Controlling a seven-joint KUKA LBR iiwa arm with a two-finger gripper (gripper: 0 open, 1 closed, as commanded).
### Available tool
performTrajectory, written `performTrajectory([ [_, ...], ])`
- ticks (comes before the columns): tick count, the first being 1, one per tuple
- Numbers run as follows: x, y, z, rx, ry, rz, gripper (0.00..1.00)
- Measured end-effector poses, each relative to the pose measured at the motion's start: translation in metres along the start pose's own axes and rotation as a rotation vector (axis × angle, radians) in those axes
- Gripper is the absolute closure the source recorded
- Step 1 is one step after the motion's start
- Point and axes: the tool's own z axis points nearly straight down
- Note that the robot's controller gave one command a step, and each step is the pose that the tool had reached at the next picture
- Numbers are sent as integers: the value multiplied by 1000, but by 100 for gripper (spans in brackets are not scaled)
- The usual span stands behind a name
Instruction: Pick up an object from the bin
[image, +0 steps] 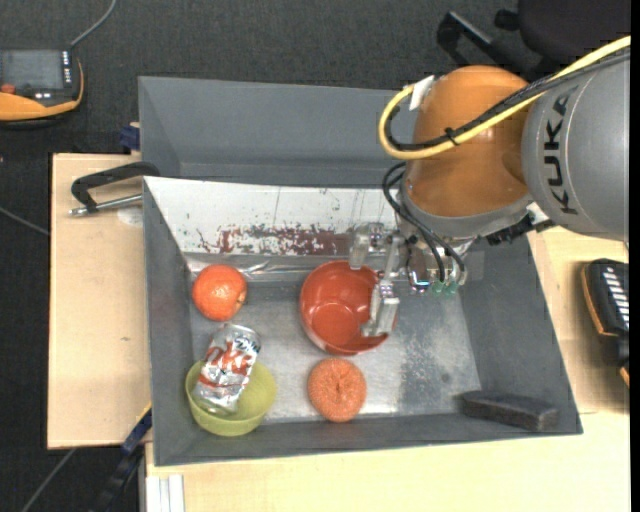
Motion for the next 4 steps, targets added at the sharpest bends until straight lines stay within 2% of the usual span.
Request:
performTrajectory([
  [1, 19, -3, 131, -1, 7, -156, 0],
  [2, 17, -3, 127, -1, -1, -153, 100],
  [3, 13, -8, 138, -3, 0, 141, 100],
  [4, 35, -56, 41, -2, -8, -75, 100],
])
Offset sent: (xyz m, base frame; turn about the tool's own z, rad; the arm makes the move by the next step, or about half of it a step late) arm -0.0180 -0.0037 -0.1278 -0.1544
